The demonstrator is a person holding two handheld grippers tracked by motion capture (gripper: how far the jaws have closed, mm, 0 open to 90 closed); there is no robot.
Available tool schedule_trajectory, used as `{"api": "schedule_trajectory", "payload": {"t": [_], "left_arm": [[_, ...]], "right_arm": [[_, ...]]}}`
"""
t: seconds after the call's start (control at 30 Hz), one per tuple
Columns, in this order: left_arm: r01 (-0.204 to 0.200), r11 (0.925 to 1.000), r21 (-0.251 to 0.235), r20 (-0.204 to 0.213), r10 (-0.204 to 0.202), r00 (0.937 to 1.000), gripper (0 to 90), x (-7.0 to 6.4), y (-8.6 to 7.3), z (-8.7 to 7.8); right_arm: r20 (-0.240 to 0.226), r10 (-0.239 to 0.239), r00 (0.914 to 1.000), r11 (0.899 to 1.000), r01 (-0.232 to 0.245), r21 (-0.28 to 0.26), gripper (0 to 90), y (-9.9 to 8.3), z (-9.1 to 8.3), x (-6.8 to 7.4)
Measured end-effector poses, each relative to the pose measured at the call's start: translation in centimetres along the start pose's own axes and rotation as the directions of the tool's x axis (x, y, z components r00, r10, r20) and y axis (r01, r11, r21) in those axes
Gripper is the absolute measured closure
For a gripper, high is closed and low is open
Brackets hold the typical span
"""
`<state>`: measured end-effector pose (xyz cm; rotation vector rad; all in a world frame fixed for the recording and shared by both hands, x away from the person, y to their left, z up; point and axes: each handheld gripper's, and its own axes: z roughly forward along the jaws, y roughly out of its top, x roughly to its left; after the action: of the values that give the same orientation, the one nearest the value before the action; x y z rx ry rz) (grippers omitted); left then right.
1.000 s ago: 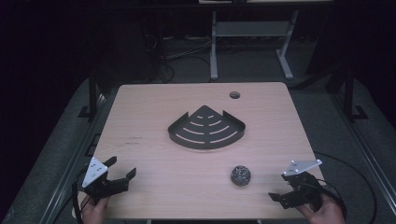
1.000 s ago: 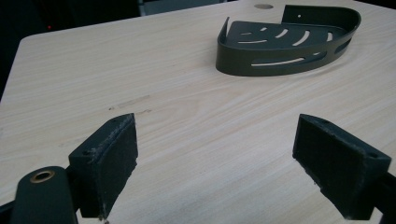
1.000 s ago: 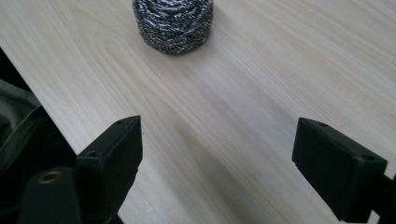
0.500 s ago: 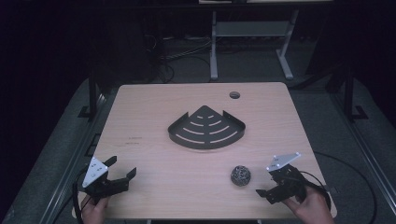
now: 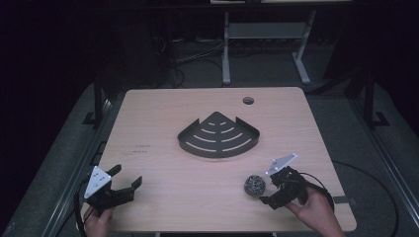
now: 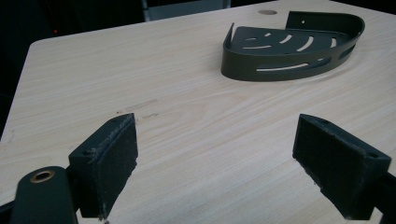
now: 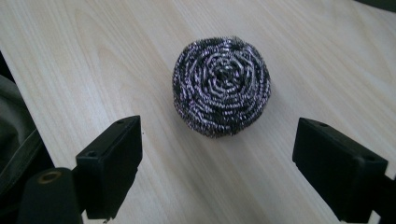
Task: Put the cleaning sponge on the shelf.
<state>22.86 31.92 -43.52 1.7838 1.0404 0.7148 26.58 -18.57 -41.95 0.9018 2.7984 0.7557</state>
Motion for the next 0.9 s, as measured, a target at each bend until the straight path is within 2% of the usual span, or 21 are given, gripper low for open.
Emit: {"api": "schedule_trajectory", "payload": {"t": [0.1,0.47,0.9], "left_arm": [[0.005,1.0,0.003,0.004,-0.005,1.0,13.2,0.0,0.0,0.0],[0.008,1.0,0.0,0.002,-0.008,1.0,13.3,0.1,0.0,0.0],[0.003,1.0,0.004,0.003,-0.003,1.0,13.2,0.1,0.0,0.1]], "right_arm": [[-0.001,-0.006,1.0,1.0,0.006,0.003,15.6,0.3,0.1,0.0],[-0.017,-0.046,0.9988,0.997,0.047,0.065,15.7,2.0,1.7,-0.2],[-0.039,-0.044,0.9983,0.994,0.047,0.096,18.0,2.9,3.5,-0.7]]}}
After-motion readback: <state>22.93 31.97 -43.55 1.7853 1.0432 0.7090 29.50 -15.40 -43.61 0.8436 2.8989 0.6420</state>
